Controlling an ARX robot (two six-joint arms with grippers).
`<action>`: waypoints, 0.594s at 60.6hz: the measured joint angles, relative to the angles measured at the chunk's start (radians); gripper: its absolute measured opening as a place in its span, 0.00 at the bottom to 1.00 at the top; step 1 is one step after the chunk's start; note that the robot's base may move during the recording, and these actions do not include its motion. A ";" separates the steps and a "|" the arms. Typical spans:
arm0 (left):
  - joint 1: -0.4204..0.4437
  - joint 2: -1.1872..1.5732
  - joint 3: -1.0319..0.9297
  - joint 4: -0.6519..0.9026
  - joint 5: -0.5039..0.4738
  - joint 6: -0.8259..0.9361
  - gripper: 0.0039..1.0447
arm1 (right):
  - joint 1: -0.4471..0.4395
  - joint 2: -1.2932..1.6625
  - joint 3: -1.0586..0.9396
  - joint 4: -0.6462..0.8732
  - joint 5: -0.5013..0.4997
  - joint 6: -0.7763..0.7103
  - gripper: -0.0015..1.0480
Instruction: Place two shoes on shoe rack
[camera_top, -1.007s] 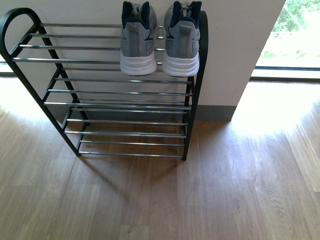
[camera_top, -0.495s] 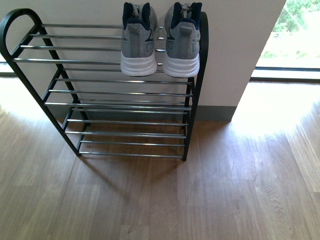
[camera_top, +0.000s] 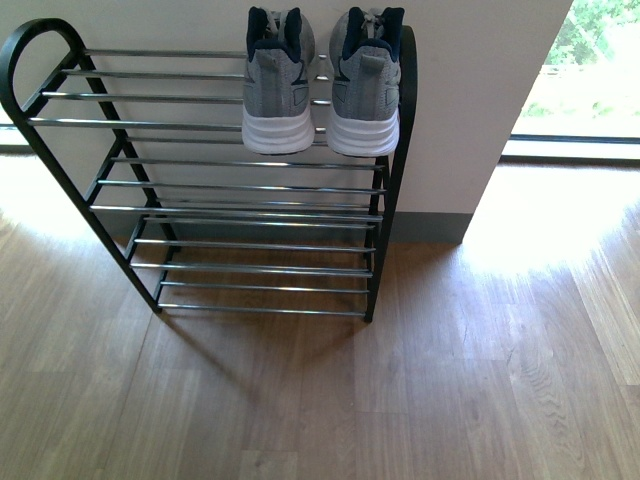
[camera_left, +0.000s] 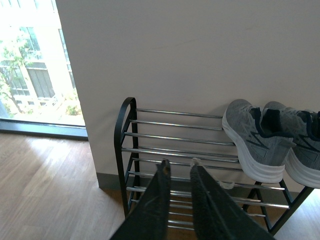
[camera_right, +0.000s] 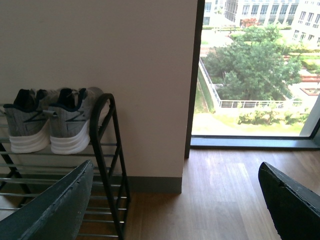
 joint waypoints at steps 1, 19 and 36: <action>0.000 -0.005 -0.003 0.000 0.000 0.002 0.09 | 0.000 0.000 0.000 0.000 0.000 0.000 0.91; 0.000 -0.135 -0.086 -0.045 0.001 0.008 0.01 | 0.000 0.000 0.000 0.000 0.000 0.000 0.91; 0.000 -0.264 -0.135 -0.126 0.001 0.009 0.01 | 0.000 0.000 0.000 0.000 0.000 0.000 0.91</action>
